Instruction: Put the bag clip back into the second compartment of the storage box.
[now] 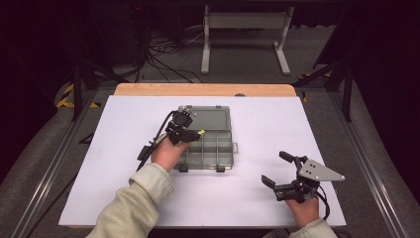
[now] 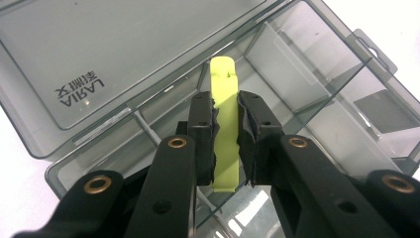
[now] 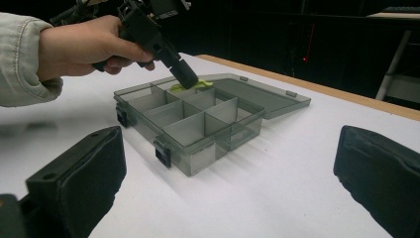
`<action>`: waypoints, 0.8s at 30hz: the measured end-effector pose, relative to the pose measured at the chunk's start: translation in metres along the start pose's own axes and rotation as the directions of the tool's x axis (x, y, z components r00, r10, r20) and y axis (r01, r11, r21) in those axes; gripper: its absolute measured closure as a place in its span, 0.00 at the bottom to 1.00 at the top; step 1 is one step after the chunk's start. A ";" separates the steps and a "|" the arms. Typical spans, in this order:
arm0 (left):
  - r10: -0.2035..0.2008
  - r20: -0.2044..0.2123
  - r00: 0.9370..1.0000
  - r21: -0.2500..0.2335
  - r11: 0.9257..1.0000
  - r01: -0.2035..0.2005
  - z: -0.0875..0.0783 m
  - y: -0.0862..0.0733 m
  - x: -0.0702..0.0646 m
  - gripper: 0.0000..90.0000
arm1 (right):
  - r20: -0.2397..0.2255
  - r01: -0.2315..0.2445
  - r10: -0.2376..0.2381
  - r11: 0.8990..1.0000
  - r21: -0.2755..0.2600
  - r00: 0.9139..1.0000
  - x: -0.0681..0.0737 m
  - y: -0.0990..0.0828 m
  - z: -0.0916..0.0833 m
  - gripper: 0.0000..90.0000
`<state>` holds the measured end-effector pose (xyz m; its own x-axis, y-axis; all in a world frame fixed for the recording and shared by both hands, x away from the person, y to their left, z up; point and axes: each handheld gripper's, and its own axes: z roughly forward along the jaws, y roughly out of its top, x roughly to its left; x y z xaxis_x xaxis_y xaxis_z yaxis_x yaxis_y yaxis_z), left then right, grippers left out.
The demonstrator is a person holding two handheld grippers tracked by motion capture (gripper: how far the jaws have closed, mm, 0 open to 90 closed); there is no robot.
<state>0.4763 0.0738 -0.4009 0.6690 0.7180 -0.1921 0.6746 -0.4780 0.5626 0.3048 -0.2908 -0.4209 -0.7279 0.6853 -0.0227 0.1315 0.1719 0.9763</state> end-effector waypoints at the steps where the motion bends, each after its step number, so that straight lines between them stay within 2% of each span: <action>1: -0.001 0.001 1.000 -0.001 1.000 0.001 0.000 0.000 0.001 0.85 | 0.000 0.000 0.000 1.000 0.000 1.000 0.000 0.000 0.000 0.00; 18: -0.016 0.003 1.000 0.015 1.000 0.016 0.003 -0.002 0.003 0.85 | 0.007 -0.001 0.001 1.000 0.002 1.000 -0.001 0.000 0.000 0.00; 24: -0.005 0.001 1.000 -0.001 1.000 0.005 0.000 -0.001 0.001 0.74 | 0.009 0.000 0.000 1.000 0.003 1.000 0.000 0.000 0.000 0.00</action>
<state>0.4763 0.0753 -0.4020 0.6656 0.7202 -0.1957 0.6777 -0.4736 0.5625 0.3048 -0.2914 -0.4208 -0.7220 0.6915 -0.0250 0.1335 0.1746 0.9755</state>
